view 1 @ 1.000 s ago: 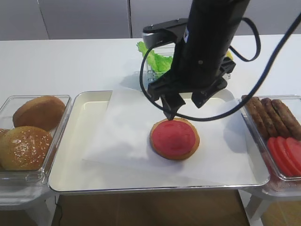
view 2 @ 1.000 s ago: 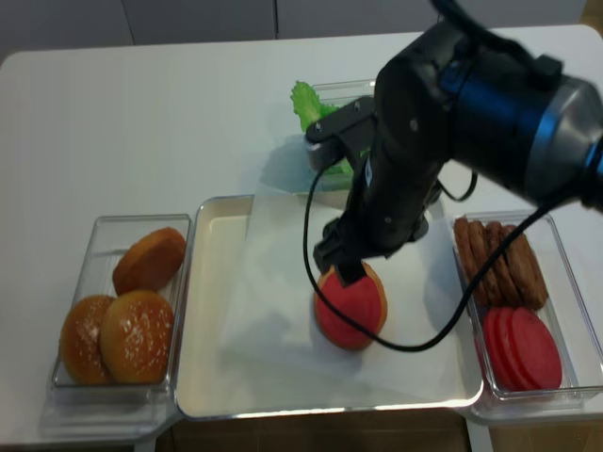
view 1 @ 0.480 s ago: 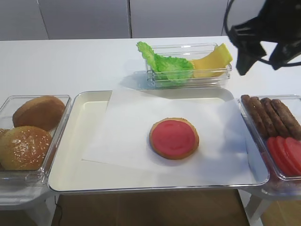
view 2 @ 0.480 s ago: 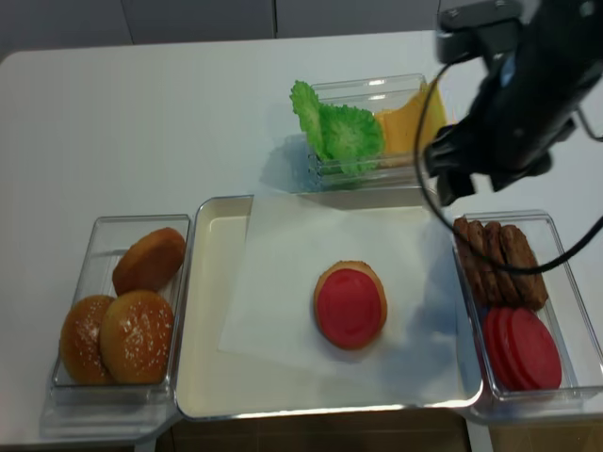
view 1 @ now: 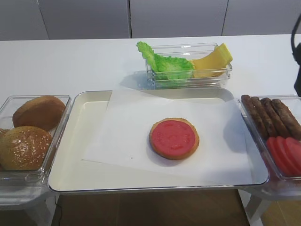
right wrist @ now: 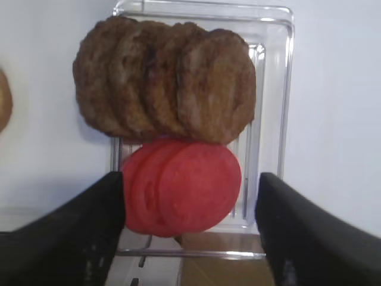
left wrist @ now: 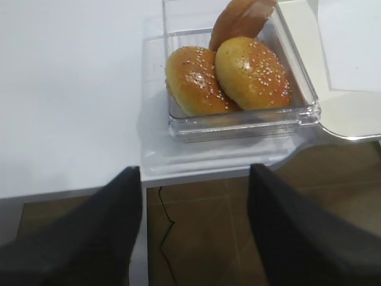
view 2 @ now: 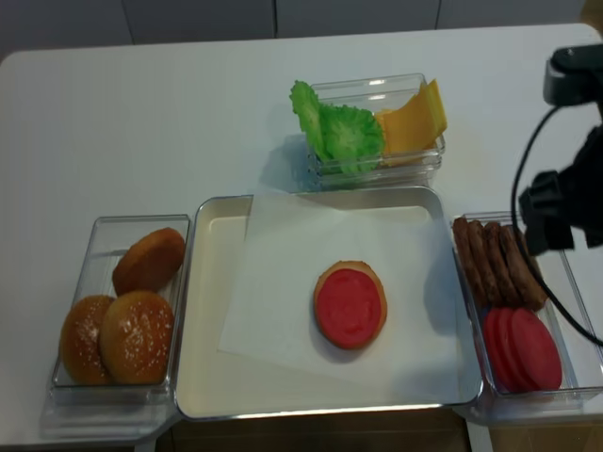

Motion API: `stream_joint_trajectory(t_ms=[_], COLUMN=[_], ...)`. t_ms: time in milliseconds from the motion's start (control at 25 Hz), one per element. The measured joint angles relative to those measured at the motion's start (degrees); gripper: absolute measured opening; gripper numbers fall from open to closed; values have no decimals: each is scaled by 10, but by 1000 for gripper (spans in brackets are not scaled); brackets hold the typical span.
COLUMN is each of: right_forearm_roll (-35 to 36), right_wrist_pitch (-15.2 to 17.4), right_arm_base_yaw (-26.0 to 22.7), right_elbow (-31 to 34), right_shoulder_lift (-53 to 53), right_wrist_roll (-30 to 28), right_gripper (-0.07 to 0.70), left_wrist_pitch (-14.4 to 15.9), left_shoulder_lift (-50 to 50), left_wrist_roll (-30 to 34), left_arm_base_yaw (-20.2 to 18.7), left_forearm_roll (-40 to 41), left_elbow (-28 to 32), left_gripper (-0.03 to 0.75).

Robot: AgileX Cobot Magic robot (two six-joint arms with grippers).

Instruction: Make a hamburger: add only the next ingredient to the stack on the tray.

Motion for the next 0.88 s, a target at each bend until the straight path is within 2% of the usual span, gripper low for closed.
stream_joint_trajectory(t_ms=[320, 880], right_forearm_roll=[1, 2], right_wrist_pitch=[0, 30], right_arm_base_yaw=[0, 0], right_elbow=[72, 185], right_shoulder_lift=[-137, -428], right_wrist_roll=[0, 1], right_gripper=[531, 505], left_wrist_pitch=[0, 0], left_shoulder_lift=[0, 0], left_wrist_roll=[0, 0], left_arm_base_yaw=[0, 0], left_forearm_roll=[0, 0], left_elbow=[0, 0], left_gripper=[419, 419])
